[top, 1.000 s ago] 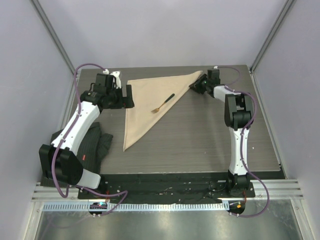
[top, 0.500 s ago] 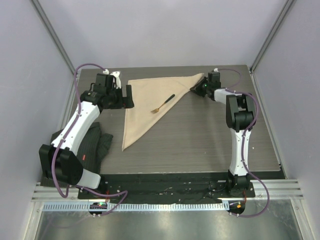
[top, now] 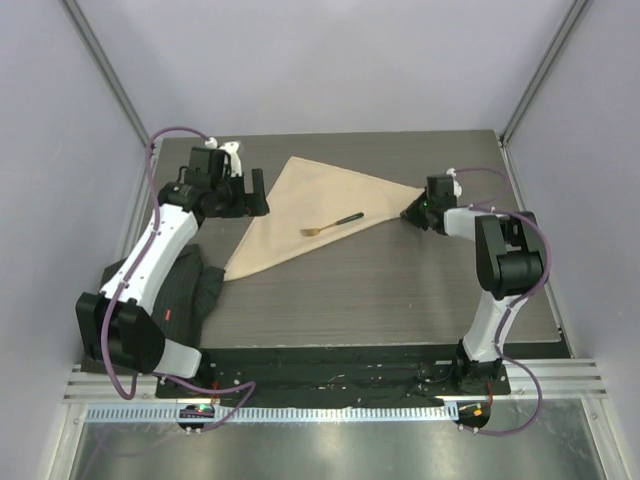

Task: Fold the napkin, place the utensils inside, and roll it up
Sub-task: Fold the napkin

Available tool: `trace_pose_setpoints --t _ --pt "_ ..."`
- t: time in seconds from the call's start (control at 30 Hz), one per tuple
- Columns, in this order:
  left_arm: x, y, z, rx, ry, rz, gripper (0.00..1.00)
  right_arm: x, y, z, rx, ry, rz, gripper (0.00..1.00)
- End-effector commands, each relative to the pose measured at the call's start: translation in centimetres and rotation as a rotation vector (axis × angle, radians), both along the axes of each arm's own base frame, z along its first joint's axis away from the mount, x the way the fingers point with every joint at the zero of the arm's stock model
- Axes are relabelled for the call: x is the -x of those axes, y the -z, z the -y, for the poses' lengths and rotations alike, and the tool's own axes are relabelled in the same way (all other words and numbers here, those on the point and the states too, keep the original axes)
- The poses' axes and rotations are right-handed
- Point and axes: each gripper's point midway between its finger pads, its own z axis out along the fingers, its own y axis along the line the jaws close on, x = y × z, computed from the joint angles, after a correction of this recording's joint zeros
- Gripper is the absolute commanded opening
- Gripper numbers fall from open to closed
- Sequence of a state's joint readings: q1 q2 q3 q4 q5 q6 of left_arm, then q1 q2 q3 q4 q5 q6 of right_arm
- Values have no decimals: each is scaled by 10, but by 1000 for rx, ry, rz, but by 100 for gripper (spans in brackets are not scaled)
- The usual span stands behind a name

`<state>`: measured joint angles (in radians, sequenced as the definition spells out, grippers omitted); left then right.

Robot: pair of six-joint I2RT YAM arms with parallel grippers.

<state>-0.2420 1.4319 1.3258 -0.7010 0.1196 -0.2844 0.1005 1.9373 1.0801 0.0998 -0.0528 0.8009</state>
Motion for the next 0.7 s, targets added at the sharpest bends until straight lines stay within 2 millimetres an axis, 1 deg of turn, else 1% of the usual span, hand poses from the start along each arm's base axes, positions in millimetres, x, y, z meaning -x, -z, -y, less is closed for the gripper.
trace_pose_setpoints --t 0.0,0.03,0.07,0.1,0.13,0.17,0.2,0.23,0.27,0.3,0.33,0.37,0.4,0.43,0.47,0.5,0.53,0.6,0.63,0.67 --pt "-1 -42 11 72 31 110 100 34 -13 32 81 78 7 1" --pt "0 -43 11 78 32 113 100 51 -2 36 91 81 -27 1" --pt "1 -45 14 92 41 115 100 57 -5 40 94 91 -23 1" --pt "2 -45 15 99 45 116 100 62 -14 41 94 91 -4 1" --pt "2 -47 16 105 47 118 100 76 -7 42 103 87 -30 1" --pt "3 -47 17 109 51 119 100 81 -8 45 108 93 -33 1" --pt "3 -48 17 110 49 120 100 84 -15 48 113 103 -18 1" --pt "3 -49 17 110 49 122 100 93 -13 50 116 106 -35 1" --pt "2 -47 15 104 45 122 100 94 -15 54 110 115 -33 2" --pt "3 -49 15 104 43 125 100 94 -27 55 100 116 -8 14" --pt "3 -48 15 101 44 126 100 91 -35 56 94 114 9 20" --pt "2 -48 14 97 42 128 100 95 -38 57 83 104 -4 25" --pt "2 -48 13 94 38 127 100 97 -42 67 91 121 -9 38" --pt "1 -48 12 88 32 128 100 94 -58 73 95 133 25 41" --pt "1 -47 11 85 30 128 100 96 -65 71 76 111 35 45" --pt "0 -47 10 77 25 130 100 99 -69 82 88 126 31 47" --pt "0 -47 9 75 24 129 100 99 -80 88 95 134 56 50" --pt "0 -46 8 70 21 129 100 103 -83 101 113 150 55 52" --pt "0 -45 8 68 19 127 100 106 -80 113 114 176 47 52" --pt "-1 -44 8 66 20 124 100 107 -76 119 107 182 37 52"
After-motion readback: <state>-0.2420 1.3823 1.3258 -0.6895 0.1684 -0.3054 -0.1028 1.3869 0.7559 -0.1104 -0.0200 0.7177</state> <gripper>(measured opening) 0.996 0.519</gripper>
